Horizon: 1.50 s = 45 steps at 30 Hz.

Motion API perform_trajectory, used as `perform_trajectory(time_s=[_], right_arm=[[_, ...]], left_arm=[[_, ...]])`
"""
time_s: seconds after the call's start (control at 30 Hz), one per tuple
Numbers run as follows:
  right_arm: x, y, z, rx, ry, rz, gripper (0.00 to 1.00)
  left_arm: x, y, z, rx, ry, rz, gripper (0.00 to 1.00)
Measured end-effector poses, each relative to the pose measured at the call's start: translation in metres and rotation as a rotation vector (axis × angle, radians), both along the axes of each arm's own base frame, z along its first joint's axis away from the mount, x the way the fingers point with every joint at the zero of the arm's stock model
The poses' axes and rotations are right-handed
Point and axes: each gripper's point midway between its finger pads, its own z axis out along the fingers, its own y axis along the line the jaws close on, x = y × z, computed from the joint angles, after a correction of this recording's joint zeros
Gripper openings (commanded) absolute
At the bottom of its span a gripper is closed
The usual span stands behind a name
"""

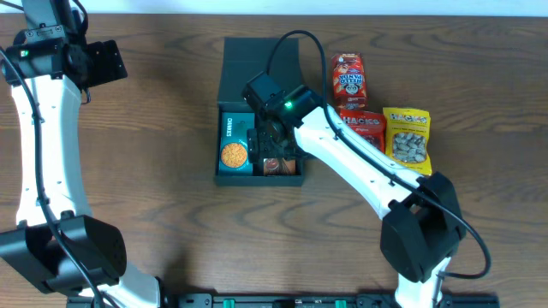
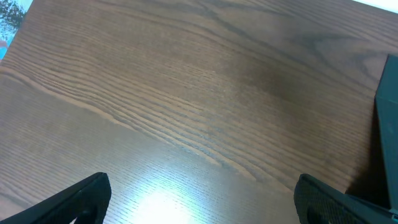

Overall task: Pack container
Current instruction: 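Carry the Pocky box leftward and lower it upright into the black box, then open the right gripper and move it to the red Hello Panda box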

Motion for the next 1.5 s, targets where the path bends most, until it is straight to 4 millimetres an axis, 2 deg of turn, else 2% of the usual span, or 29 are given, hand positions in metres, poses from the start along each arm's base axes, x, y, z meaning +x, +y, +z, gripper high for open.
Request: perform_trajectory(time_s=[0.1,0.2,0.27,0.37,0.47,0.53,0.63,0.73,0.83,1.0,1.2,1.37,1.5], right_arm=[[0.009,-0.009,0.0,-0.025,-0.026,0.013,0.99],[0.03,-0.027,0.002,-0.034,-0.059,0.001,0.99],[0.048,-0.046,0.005,-0.039,-0.084,-0.015,0.99],[0.093,-0.077,0.019,-0.02,-0.186,-0.038,0.99],[0.154,-0.118,0.043,-0.002,-0.372,-0.069,0.99],[0.175,-0.138,0.05,-0.006,-0.435,-0.091,0.99],[0.197,-0.169,0.047,-0.023,-0.479,-0.133,0.99],[0.214,-0.192,0.027,-0.047,-0.483,-0.154,0.99],[0.223,-0.199,-0.007,-0.072,-0.451,-0.134,0.99],[0.227,-0.193,-0.047,-0.083,-0.401,-0.093,0.99],[0.227,-0.187,-0.06,-0.085,-0.391,-0.074,0.99],[0.224,-0.184,-0.081,-0.094,-0.354,-0.056,0.99],[0.225,-0.183,-0.083,-0.093,-0.356,-0.053,0.99]], left_arm=[[0.0,0.0,0.0,0.0,0.0,0.0,0.95],[0.0,0.0,0.0,0.0,0.0,-0.001,0.95],[0.0,0.0,0.0,0.0,0.0,-0.001,0.95],[0.0,0.0,0.0,0.0,0.0,0.0,0.95],[0.0,0.0,0.0,-0.001,0.001,0.0,0.95],[0.0,0.0,0.0,-0.001,0.002,0.0,0.95],[-0.002,-0.001,-0.001,-0.002,0.01,0.0,0.95],[-0.004,-0.001,-0.002,-0.004,0.018,0.0,0.95],[-0.004,-0.001,-0.003,-0.005,0.02,0.0,0.95],[-0.004,-0.001,-0.003,-0.005,0.02,0.001,0.95],[-0.004,-0.001,-0.003,-0.011,0.018,0.01,0.95],[-0.004,-0.001,-0.003,-0.015,0.016,0.017,0.95],[-0.004,-0.001,-0.003,-0.017,0.015,0.019,0.95]])
